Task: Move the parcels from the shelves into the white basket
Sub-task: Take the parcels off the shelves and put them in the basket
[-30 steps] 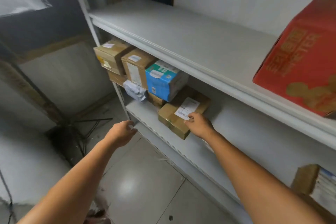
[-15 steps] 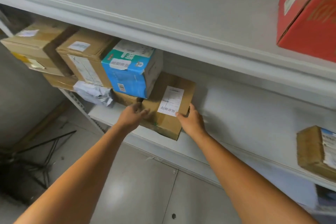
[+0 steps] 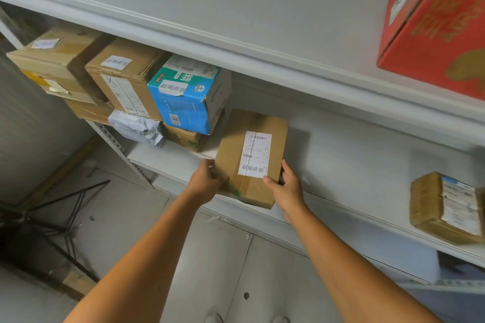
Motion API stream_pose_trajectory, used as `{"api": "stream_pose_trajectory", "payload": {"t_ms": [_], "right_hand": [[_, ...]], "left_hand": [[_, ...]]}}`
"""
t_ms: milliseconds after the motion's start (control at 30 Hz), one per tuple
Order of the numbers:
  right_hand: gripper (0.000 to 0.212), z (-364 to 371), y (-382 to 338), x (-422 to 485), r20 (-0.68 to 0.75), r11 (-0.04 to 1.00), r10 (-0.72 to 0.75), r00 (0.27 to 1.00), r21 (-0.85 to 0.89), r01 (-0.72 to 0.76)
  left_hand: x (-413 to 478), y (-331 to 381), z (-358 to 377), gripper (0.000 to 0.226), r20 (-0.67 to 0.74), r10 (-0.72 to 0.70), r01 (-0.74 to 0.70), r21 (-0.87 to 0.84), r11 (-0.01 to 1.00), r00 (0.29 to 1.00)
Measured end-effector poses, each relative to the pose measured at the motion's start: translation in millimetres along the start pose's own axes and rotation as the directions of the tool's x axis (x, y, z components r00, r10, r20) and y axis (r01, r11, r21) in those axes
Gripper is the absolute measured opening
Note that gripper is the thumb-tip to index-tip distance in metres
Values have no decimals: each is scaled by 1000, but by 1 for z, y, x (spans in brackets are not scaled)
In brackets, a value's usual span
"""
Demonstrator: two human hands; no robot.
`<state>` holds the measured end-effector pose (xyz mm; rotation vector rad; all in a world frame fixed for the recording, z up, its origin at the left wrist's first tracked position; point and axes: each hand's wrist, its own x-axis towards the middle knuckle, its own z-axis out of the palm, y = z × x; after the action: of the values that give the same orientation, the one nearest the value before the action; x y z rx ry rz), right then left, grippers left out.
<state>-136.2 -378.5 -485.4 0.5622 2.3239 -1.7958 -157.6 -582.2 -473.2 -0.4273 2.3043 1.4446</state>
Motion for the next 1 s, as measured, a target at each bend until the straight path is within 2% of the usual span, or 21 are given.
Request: {"api": "stream_pose_trajectory", "payload": {"t_ms": [133,267,433,567,700,800,1000], "right_hand": [[62,-36,9,-26,31,999,-35,999,-37,36],[73,-72,10,-50,122,994,-78,989,-69,86],[73,-99,-5,-82,351,975,-143,925,-113,193],[70,-86,-26,-125,576,942,-208,790,-101,321],[71,-52,-42,-183,745,913,-214,632,-77,400],[71,-30,-44,-230,827,891,-204,524,-65,449],[72,-15,-23,-321,953,860,-164,256,11,509]], "left_hand": [[-41,3,32,50,-62,-25,22,-42,999,998],[-94,14,56,71,-103,-13,3,-96,995,995],[-177,21,58,75,-228,-66,35,-137,990,971],[-252,-1,46,77,-385,-169,113,-164,980,907],[-331,-31,37,77,-567,-255,141,-238,961,783],[-391,-57,35,79,-664,-334,107,-359,927,669],[-505,-110,73,81,-767,-422,-5,-485,875,483]]}}
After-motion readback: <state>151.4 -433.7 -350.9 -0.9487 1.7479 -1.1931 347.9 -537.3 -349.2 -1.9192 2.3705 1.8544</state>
